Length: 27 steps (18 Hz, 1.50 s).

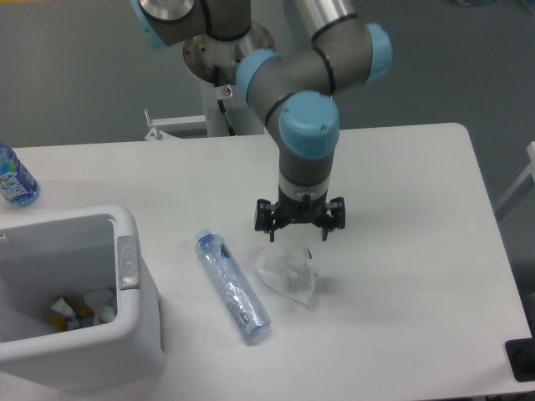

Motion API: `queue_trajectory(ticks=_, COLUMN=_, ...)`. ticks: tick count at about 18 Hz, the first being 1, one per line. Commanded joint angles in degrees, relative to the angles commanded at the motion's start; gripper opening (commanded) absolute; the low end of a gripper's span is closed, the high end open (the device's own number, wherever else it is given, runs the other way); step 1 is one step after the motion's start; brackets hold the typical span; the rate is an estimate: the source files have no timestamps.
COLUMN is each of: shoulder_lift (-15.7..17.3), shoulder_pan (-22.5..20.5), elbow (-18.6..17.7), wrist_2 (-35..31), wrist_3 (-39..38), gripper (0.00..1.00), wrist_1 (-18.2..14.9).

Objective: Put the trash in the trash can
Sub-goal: 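Lower the open gripper over the crumpled clear plastic bag, then close the gripper on the plastic bag and lift it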

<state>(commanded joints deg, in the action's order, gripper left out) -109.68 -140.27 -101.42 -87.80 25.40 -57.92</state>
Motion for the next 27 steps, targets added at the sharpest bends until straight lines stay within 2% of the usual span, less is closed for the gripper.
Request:
queue_trajectory(ticks=8, shoulder_lift=-3.43, shoulder_pan=0.35, elbow=-0.09, wrist_2=-0.44, wrist_3=0.00, gripper=1.00, wrist_1=0.35)
queue_trajectory(ticks=11, shoulder_lift=-4.05, shoulder_pan=0.44, elbow=-0.26, wrist_2=-2.98, wrist_3=0.00, gripper=0.99, wrist_1=0.35)
queue_trajectory(ticks=15, shoulder_lift=-3.87, shoulder_pan=1.14, elbow=-0.79, wrist_2=-5.44, wrist_3=0.09, gripper=0.46, wrist_1=0.26)
queue_trajectory(ticks=18, shoulder_lift=-3.70, shoulder_pan=1.14, elbow=-0.70, wrist_2=-6.15, wrist_3=-0.18, gripper=0.13, wrist_1=0.27)
queue_trajectory(ticks=20, shoulder_lift=-3.43, shoulder_pan=1.14, elbow=-0.70, wrist_2=-6.24, wrist_3=-0.18, gripper=0.07, wrist_1=0.26)
queue_trajectory(ticks=22, shoulder_lift=-2.56, shoulder_pan=1.14, elbow=-0.62, wrist_2=-6.24, wrist_3=0.26, gripper=0.06, wrist_1=0.18)
queue_trajectory(ticks=27, shoulder_lift=2.71, shoulder_pan=0.35, elbow=1.40, wrist_2=-5.71, wrist_3=0.88, gripper=0.06, wrist_1=0.00)
